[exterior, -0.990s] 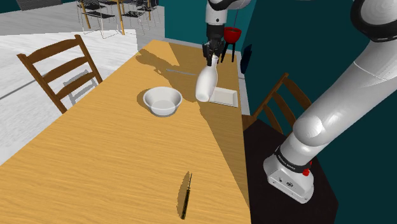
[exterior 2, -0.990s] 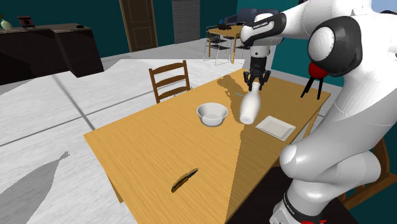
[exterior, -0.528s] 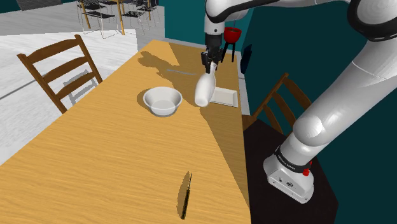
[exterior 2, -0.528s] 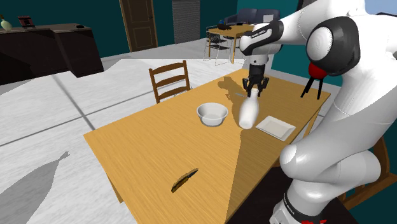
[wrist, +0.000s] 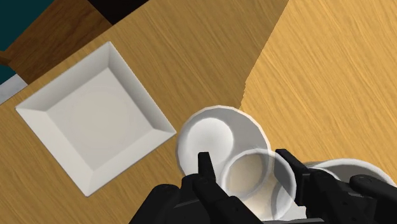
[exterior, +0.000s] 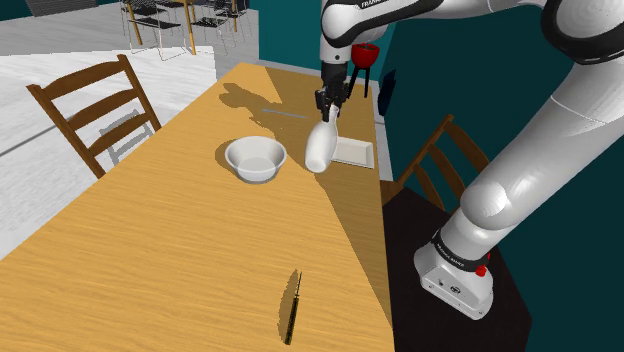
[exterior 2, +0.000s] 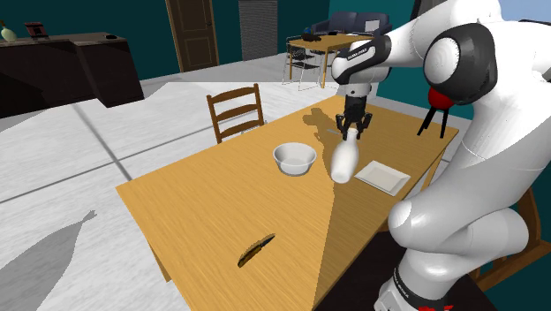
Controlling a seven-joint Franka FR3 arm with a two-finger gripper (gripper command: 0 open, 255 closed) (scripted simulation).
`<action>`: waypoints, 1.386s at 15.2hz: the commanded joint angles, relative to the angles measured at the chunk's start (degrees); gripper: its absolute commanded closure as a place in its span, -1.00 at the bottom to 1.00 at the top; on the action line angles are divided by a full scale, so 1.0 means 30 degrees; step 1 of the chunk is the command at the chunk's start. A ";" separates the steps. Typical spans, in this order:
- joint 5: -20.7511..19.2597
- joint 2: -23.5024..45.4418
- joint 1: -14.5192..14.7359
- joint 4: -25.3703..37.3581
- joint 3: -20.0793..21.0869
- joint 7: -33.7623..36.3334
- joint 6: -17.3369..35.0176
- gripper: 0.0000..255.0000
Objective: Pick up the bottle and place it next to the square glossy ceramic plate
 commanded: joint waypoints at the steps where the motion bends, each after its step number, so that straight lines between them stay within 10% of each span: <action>1: -0.0001 -0.0002 -0.0001 -0.0003 -0.0001 -0.0002 0.0014 1.00; 3: -0.0001 -0.0002 -0.0001 -0.0003 -0.0001 -0.0002 0.0014 1.00; 4: -0.0001 -0.0003 -0.0001 -0.0002 -0.0001 -0.0001 0.0012 -1.00; 21: 0.0012 -0.0098 -0.0010 0.2332 -0.0011 -0.0014 -0.2414 -1.00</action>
